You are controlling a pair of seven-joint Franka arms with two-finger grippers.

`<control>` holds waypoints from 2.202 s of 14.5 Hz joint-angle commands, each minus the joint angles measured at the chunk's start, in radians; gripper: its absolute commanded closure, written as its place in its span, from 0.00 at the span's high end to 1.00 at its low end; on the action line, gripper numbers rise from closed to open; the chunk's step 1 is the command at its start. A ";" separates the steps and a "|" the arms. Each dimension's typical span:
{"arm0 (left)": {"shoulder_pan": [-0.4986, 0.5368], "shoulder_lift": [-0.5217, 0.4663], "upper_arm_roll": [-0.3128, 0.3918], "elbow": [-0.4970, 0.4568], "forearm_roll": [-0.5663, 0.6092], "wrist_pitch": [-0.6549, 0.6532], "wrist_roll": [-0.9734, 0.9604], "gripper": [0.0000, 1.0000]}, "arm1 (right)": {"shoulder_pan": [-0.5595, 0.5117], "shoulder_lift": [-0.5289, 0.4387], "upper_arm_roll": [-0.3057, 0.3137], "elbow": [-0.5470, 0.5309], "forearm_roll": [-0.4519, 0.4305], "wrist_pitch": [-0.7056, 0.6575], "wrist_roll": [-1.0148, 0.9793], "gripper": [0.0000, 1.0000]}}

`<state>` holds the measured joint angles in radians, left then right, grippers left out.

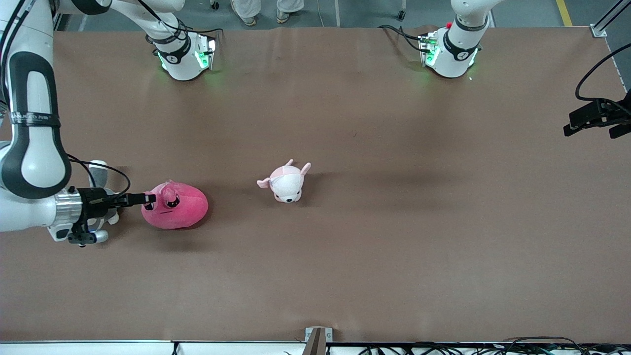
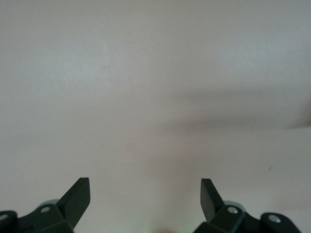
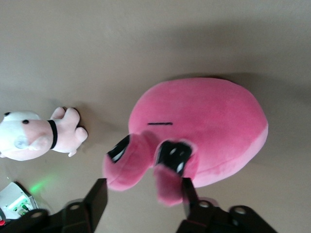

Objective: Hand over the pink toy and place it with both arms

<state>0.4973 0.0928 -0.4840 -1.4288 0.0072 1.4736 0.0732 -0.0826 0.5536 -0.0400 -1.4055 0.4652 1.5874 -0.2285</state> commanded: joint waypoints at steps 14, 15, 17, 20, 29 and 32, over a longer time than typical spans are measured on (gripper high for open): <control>0.020 -0.042 -0.001 -0.107 0.008 0.106 0.007 1.00 | 0.018 -0.302 0.015 0.025 -0.402 -0.006 0.230 1.00; 0.015 -0.041 0.010 -0.104 0.007 0.108 0.007 1.00 | 0.015 -0.302 0.012 0.031 -0.401 -0.007 0.232 1.00; 0.000 -0.038 0.038 -0.104 0.005 0.108 0.008 1.00 | 0.011 -0.314 0.006 0.031 -0.401 -0.009 0.222 1.00; -0.159 -0.042 0.186 -0.099 0.007 0.106 0.008 1.00 | -0.008 -0.365 0.011 0.005 -0.396 -0.004 0.242 1.00; -0.499 -0.051 0.518 -0.096 0.005 0.100 0.008 1.00 | 0.001 -0.495 0.015 -0.124 -0.448 0.065 0.227 1.00; -0.500 -0.053 0.518 -0.096 0.005 0.100 0.008 1.00 | 0.001 -0.573 0.015 -0.271 -0.448 0.172 0.163 1.00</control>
<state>0.0102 0.0603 0.0215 -1.5099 0.0072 1.5680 0.0740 -0.0807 0.0791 -0.0313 -1.5169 0.0400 1.6707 -0.0288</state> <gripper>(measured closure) 0.000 0.000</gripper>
